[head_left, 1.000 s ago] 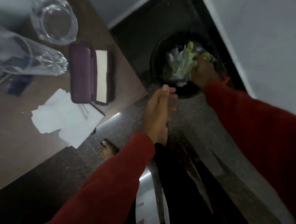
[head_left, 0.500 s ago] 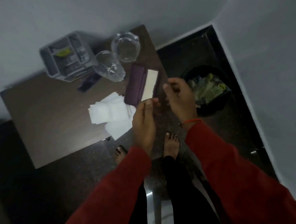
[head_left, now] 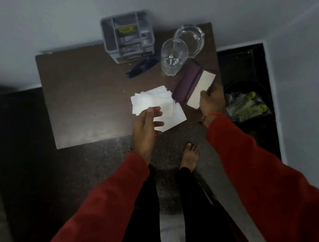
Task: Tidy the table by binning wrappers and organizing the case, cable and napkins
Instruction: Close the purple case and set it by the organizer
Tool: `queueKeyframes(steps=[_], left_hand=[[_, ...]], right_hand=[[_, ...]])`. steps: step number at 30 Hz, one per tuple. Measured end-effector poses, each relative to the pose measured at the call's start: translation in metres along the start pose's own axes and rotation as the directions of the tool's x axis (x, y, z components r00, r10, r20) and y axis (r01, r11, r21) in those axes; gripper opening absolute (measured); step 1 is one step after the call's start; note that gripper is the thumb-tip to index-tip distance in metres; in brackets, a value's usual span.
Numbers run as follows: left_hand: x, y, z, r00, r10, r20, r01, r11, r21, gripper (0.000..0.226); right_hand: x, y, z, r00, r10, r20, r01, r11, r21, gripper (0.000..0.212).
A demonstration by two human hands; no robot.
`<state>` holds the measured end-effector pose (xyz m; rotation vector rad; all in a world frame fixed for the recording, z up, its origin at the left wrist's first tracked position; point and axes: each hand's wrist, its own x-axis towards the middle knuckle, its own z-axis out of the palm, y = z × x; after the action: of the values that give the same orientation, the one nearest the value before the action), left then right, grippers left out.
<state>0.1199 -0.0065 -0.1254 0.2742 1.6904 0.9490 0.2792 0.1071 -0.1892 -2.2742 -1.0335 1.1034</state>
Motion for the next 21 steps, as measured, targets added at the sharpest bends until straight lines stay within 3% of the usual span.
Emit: queueKeyframes(steps=[5, 8, 11, 15, 18, 21], left_hand=[[0.005, 0.008, -0.011, 1.000, -0.006, -0.014, 0.005, 0.999, -0.046, 0.032], [0.009, 0.015, -0.014, 0.999, -0.045, 0.031, 0.048, 0.994, -0.102, 0.034], [0.012, 0.023, -0.020, 0.982, -0.142, 0.127, 0.161, 0.974, -0.157, 0.050], [0.014, 0.031, -0.026, 0.918, -0.247, 0.310, 0.346, 0.881, -0.322, 0.065], [0.011, 0.031, -0.040, 0.927, -0.218, 0.304, 0.347, 0.806, -0.480, 0.055], [0.014, 0.024, -0.058, 0.955, -0.173, 0.239, 0.282, 0.775, -0.566, 0.059]], right_hand=[[-0.023, 0.005, -0.007, 0.996, -0.089, -0.011, 0.089, 0.996, 0.007, 0.023], [-0.049, 0.009, -0.006, 0.993, -0.115, 0.028, 0.114, 0.993, 0.026, 0.035], [-0.083, 0.009, 0.003, 0.971, -0.188, 0.148, 0.185, 0.982, 0.038, 0.040], [-0.116, -0.005, 0.018, 0.886, -0.321, 0.335, 0.340, 0.940, 0.000, 0.037], [-0.130, -0.025, 0.029, 0.791, -0.410, 0.453, 0.460, 0.888, 0.001, 0.036], [-0.124, -0.046, 0.042, 0.706, -0.438, 0.557, 0.540, 0.841, -0.023, 0.029]])
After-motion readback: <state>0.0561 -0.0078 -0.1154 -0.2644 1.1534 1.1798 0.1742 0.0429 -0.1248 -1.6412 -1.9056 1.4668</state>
